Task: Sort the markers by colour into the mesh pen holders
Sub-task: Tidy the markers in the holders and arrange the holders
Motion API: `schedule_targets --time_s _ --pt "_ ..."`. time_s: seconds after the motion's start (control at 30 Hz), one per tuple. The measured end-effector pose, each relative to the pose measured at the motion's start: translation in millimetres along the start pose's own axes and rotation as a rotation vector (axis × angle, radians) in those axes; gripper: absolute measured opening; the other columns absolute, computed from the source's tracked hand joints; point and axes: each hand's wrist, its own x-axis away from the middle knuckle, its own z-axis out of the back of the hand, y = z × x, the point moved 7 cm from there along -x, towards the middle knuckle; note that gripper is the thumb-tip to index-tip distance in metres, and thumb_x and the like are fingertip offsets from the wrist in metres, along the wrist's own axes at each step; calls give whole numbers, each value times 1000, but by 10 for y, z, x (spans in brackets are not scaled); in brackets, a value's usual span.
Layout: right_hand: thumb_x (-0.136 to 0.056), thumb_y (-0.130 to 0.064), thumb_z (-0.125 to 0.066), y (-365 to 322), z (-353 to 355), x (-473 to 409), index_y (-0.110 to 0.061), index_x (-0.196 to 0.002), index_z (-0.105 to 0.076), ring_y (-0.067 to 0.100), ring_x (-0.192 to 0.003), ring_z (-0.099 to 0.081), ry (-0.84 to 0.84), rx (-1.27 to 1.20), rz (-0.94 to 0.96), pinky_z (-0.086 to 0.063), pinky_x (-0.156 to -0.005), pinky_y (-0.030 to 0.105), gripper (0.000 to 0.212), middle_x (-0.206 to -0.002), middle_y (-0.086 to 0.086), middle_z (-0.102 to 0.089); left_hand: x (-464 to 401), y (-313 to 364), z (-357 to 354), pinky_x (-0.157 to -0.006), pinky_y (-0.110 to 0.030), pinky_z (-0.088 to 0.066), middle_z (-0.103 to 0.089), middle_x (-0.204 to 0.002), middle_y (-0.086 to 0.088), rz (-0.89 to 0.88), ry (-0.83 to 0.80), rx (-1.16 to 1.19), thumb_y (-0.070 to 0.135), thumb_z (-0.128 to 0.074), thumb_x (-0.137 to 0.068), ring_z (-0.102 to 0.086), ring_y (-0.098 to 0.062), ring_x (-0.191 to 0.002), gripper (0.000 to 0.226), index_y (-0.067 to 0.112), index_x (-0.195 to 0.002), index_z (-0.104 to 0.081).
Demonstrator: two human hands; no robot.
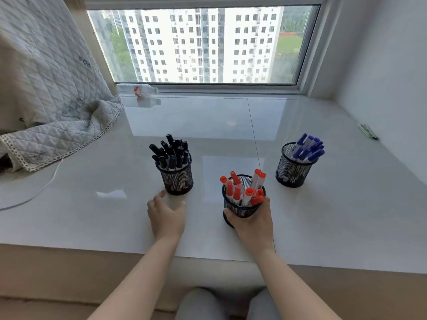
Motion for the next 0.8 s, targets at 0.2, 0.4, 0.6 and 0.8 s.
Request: schedule_targets --time_s 0.2,0.4,0.6,0.8 --pt "-48 -52 -77 -42 20 186 -27 -118 -39 15 -105 -53 11 46 1 -45 -86 29 83 -111 -9 -53 432 454 -91 -76 -12 -39 -50 -105 10 -234 -167 121 18 -59 -86 -54 -6 -96 25 26 -108 -52" --pt "-49 -44 -83 -110 89 181 -26 -130 -34 16 -119 -45 -102 62 17 -42 -99 34 96 -125 -6 -49 583 821 -90 -66 1 -39 -53 -100 18 -358 -263 196 25 -56 -89 -54 7 -84 17 37 -101 -54" --pt "-71 -67 -58 2 419 239 -23 -141 -26 10 -128 -35 -210 -14 6 -33 -106 31 89 -138 -6 -36 464 941 -143 -74 -20 -45 -58 -105 3 -350 -400 160 30 -51 -93 -58 -7 -87 24 28 -114 -60" --pt "-89 -45 -49 -411 638 -262 -34 -88 -55 8 -82 -58 -176 -11 45 -40 -65 16 12 -84 -13 -61 361 1107 -191 -64 -15 -42 -65 -85 9 -406 -461 26 37 -57 -88 -58 -4 -78 9 42 -91 -64"
